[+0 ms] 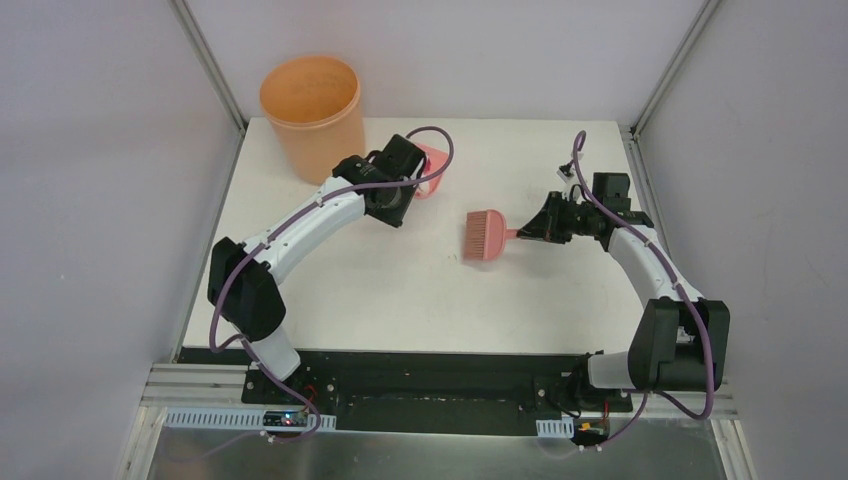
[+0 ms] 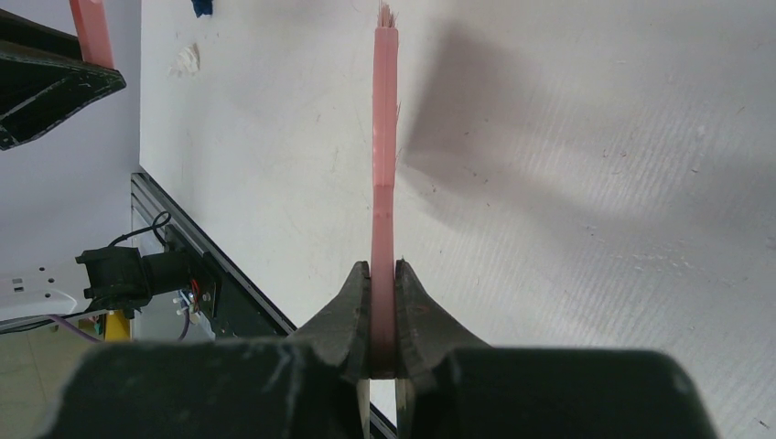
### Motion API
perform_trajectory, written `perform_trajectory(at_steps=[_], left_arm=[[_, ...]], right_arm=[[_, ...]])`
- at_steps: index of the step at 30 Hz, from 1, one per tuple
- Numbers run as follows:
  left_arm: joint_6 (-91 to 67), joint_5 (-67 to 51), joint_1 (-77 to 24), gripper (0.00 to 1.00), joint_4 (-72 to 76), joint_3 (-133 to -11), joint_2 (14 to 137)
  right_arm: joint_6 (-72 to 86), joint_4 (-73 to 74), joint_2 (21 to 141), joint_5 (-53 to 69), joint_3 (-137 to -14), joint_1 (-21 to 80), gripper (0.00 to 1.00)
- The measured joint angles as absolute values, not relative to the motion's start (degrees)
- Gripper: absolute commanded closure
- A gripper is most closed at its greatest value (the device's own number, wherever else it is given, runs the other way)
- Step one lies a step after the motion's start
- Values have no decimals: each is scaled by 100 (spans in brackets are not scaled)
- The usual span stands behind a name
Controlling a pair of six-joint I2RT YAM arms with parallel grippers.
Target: Sweep away the paper scraps from the table
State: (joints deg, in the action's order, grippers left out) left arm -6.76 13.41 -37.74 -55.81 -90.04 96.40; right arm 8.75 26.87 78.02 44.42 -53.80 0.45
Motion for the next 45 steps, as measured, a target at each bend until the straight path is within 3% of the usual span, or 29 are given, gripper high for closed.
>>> perform_trajectory(at_steps=[15,35,45], left_arm=[[-674,897,-3170,100,-5146,-9094,9644],[-543,493,-2187,100,-5714,-11290,9981],[-954,-530,-1562,100,-5548,-11439,10481]], right_arm=[[827,2770,7907,4456,-5472,45,100],[716,2840,7992,4532,-5498,-270,100],[696,2864,7990,4550,-5498,-464,100]])
